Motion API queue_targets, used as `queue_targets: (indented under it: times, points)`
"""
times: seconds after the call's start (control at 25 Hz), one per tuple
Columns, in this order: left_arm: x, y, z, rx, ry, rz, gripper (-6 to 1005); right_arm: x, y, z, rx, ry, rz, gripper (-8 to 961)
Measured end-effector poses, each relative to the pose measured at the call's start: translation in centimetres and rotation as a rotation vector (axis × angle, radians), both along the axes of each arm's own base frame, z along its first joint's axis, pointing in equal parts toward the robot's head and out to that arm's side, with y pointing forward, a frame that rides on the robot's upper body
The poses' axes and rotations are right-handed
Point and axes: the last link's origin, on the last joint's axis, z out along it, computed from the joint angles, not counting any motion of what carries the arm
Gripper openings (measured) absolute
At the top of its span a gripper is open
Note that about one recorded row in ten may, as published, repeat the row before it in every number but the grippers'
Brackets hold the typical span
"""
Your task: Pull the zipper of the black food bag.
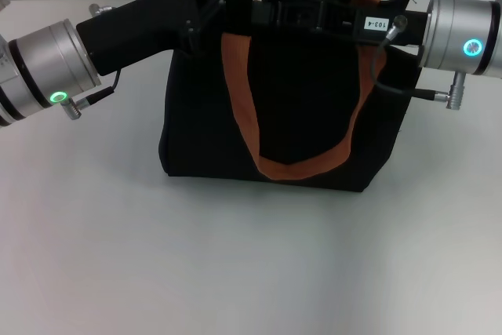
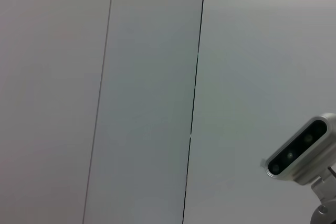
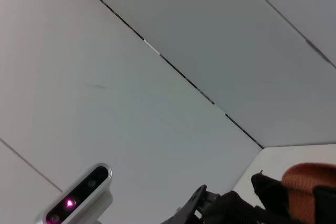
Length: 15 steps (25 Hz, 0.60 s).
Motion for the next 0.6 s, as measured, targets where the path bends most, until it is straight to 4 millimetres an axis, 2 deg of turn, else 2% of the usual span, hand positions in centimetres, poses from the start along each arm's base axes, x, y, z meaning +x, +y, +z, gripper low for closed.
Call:
queue_targets:
  times: [0.36, 0.6]
  points:
    - [-0.1, 0.0, 0.1, 0.004, -0.001, 0.004, 80, 0.3, -0.1, 0.3, -0.002, 0.009, -0.007, -2]
    - [-0.3, 0.0, 0.2, 0.01, -0.01, 0.014, 82, 0.6, 0.0, 1.0, -0.026, 0.016, -0.032, -1]
